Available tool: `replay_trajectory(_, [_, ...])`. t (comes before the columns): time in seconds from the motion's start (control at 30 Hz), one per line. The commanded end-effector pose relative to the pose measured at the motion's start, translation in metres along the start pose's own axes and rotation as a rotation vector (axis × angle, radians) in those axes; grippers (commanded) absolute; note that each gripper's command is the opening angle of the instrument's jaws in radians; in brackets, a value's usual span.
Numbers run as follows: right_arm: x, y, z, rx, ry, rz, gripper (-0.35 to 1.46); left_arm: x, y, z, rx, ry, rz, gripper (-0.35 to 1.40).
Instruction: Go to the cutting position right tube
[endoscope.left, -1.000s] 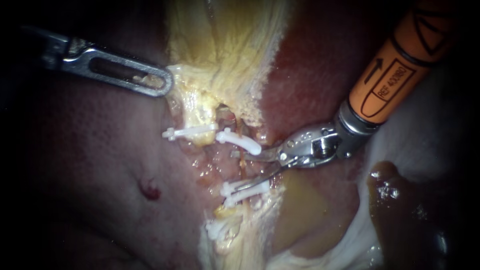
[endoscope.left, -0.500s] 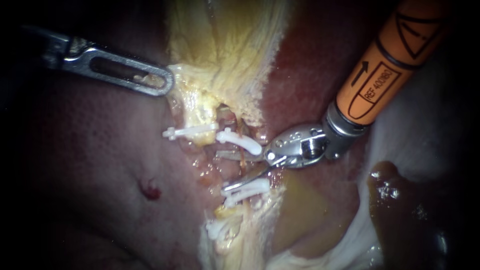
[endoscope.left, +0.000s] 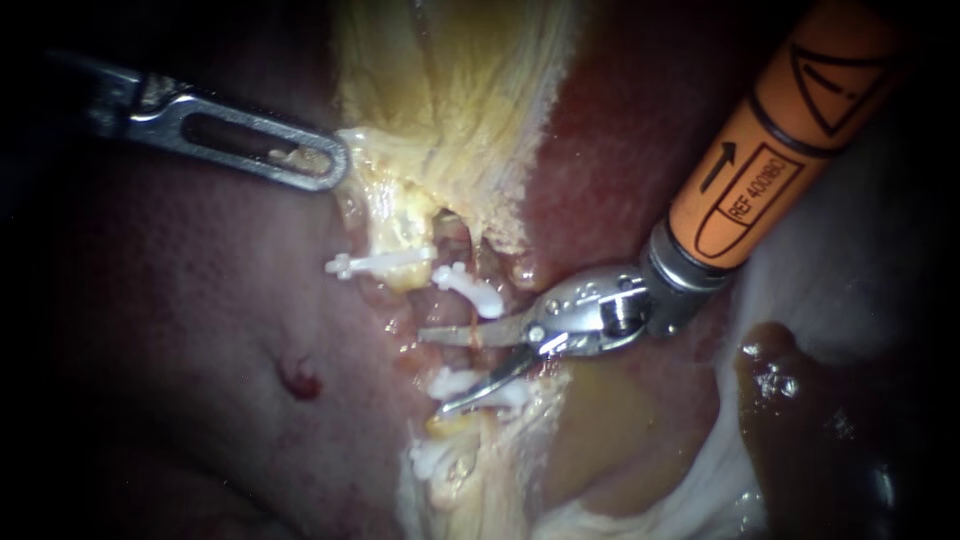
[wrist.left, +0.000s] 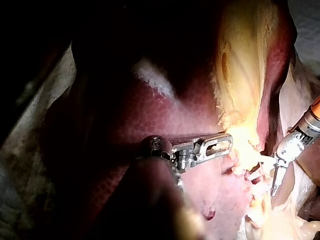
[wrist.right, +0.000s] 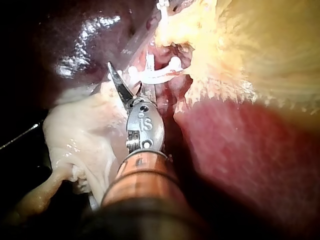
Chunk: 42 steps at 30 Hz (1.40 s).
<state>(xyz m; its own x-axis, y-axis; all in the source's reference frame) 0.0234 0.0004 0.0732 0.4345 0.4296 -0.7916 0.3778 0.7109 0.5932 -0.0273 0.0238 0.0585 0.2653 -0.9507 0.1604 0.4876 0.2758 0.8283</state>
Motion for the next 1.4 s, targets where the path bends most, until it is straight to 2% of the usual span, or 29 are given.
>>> replay_trajectory(0.03, [0.0,0.0001,0.0001,-0.002,0.003,0.007,1.3,0.0,0.0,0.0001,-0.001,-0.001,0.0,-0.35])
replay_trajectory(0.37, [0.0005,0.0007,0.001,-0.01,0.046,0.042,1.33,0.0,-0.0001,0.0003,0.0,0.0,0.0,-0.35])
replay_trajectory(0.97, [0.0007,0.001,0.0015,-0.027,0.055,0.054,1.38,0.0,-0.0001,0.0004,0.0,0.0,0.0,-0.35])
replay_trajectory(1.23, [0.001,0.0005,0.0015,-0.023,0.065,0.054,1.41,0.0,0.0,0.0005,0.0,0.0,0.0,-0.35])
replay_trajectory(1.4, [0.0018,-0.0006,0.0014,-0.011,0.088,0.052,1.43,0.0001,0.0,0.0004,0.0,0.0,0.001,-0.35])
